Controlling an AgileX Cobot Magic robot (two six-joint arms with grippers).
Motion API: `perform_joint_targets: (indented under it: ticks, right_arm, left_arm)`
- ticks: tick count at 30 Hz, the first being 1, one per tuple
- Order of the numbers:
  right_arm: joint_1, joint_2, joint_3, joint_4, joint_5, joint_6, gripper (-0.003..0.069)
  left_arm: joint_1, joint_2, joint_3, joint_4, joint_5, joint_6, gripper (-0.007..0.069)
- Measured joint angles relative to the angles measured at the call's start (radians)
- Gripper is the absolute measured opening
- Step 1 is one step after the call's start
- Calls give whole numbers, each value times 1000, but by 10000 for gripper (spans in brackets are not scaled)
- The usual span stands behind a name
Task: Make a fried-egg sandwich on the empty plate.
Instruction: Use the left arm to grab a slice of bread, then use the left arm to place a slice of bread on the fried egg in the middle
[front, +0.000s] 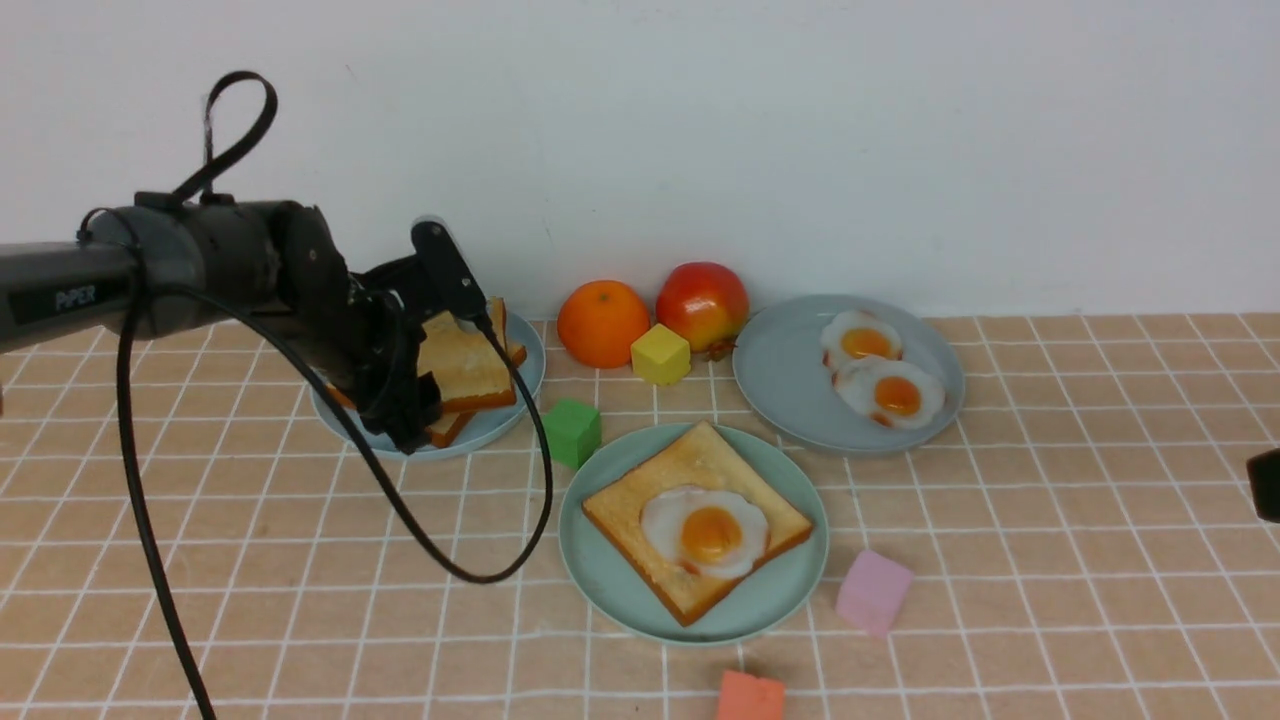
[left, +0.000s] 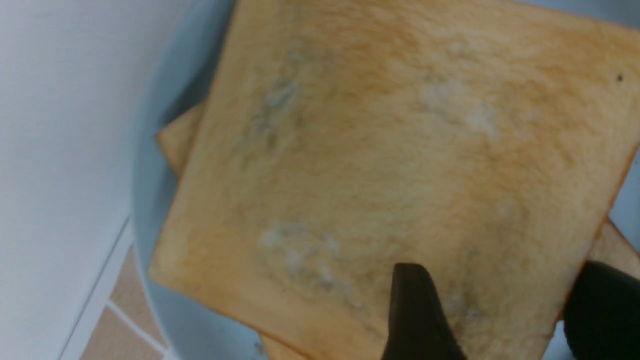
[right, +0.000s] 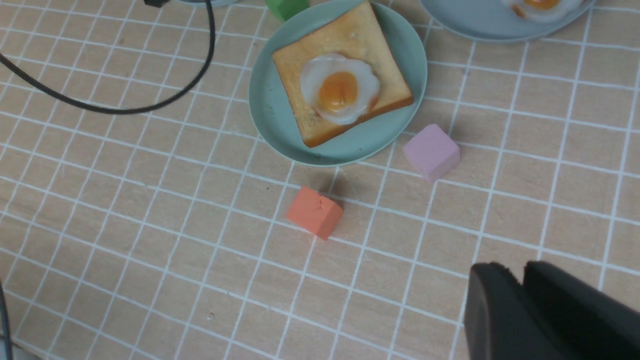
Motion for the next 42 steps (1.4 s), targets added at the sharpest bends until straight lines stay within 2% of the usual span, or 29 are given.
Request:
perform_joint_targets:
  ticks: [8, 10, 11, 13, 20, 22, 24, 25, 26, 29, 30, 31, 32, 33, 34, 36, 38, 39, 42]
  right_arm:
    - [0, 0, 0, 4, 0, 0, 106]
    - [0, 0, 0, 7, 0, 0, 106]
    - [0, 0, 0, 7, 0, 0, 106]
    - [0, 0, 0, 12, 0, -1, 106]
    - [0, -5, 0, 36, 7, -28, 106]
    - [0, -21, 0, 36, 12, -31, 106]
    - [0, -46, 0, 22, 19, -31, 106]
    - [0, -49, 0, 20, 20, -31, 106]
    - [0, -69, 0, 6, 22, -31, 106]
    - [0, -122, 0, -39, 29, -25, 106]
    - [0, -122, 0, -42, 30, -22, 106]
    - [0, -154, 0, -61, 34, -12, 106]
    - [0, -175, 0, -72, 36, -7, 106]
    - [0, -175, 0, -73, 36, -6, 106]
    - [0, -202, 0, -81, 41, -5, 106]
    - [0, -232, 1, -89, 51, -4, 106]
    - [0, -247, 1, -91, 56, -4, 106]
    - [0, -265, 1, -92, 66, -4, 106]
    - [0, -280, 1, -92, 83, -4, 106]
  left_arm:
    - [0, 7, -3, -2, 0, 18, 277]
    - [0, 8, -3, -3, -3, 19, 190]
    - [0, 8, -3, -3, -3, 19, 183]
    - [-3, 10, -3, -3, -7, 20, 112]
    - [-18, -39, -2, 2, 38, 5, 105]
    - [-32, -81, -2, 5, 72, -53, 105]
    - [-59, -147, -2, 5, 118, -179, 99]
    - [-62, -153, -2, 5, 123, -179, 99]
    - [-92, -202, -2, 5, 168, -301, 97]
    - [-186, -279, 14, 41, 255, -527, 96]
    - [-195, -282, 17, 46, 255, -538, 96]
    - [-282, -308, 44, 94, 280, -625, 94]
    - [-334, -313, 63, 133, 287, -681, 93]
    - [-334, -313, 67, 133, 287, -693, 92]
    - [-418, -312, 93, 186, 286, -795, 90]
    - [-519, -297, 112, 250, 284, -919, 90]
    - [-562, -286, 115, 298, 277, -981, 90]
    - [-607, -268, 116, 366, 260, -1046, 90]
    - [-658, -230, 116, 481, 221, -1112, 87]
